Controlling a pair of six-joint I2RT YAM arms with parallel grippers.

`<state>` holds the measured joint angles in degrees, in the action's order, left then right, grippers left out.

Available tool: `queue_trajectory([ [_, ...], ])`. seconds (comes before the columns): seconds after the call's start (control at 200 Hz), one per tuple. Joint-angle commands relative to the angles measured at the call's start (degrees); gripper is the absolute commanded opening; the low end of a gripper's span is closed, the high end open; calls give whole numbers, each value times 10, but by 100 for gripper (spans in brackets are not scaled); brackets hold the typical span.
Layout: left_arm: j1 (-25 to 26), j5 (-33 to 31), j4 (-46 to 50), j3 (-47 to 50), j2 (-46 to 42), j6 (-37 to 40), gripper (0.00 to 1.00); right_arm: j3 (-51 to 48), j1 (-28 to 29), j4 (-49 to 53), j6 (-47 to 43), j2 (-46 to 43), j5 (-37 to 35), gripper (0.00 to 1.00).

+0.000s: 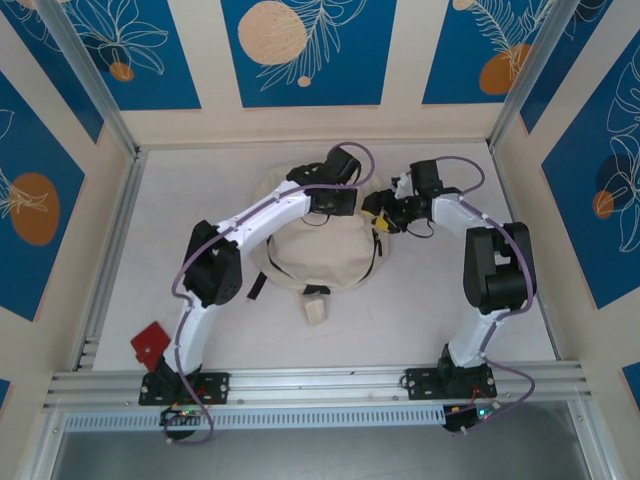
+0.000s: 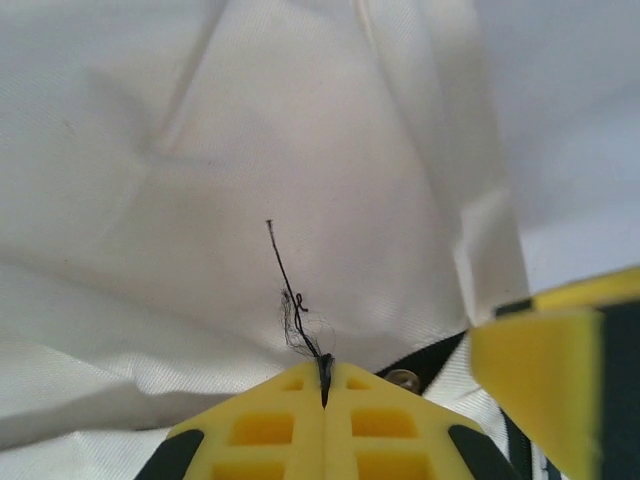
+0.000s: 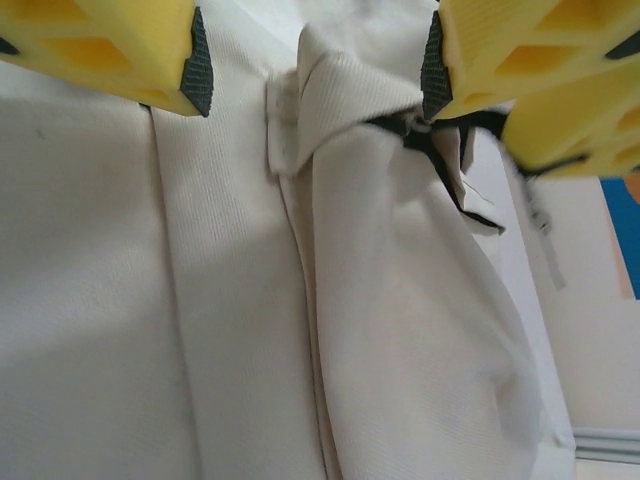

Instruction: Pack books, pencil case, and school supplies into a backpack

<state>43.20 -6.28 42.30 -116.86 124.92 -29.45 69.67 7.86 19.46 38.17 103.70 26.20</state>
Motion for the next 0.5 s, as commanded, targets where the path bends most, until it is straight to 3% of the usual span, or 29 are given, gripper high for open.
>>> queue_trajectory([
  [0.0,-5,-13,-19,22,-25,9,0,32,11,5,4,27,25,58],
  [0.085,-6,-18,-23,36,-32,9,0,46,17,8,3,42,26,55],
  [0.15,-7,-21,-26,45,-37,11,0,56,23,8,3,52,33,47],
  [0.315,-12,-56,-14,69,-50,19,0,74,31,34,0,65,1,10],
  [0.495,-47,-112,-9,146,-104,32,0,73,30,82,-9,60,-101,1],
])
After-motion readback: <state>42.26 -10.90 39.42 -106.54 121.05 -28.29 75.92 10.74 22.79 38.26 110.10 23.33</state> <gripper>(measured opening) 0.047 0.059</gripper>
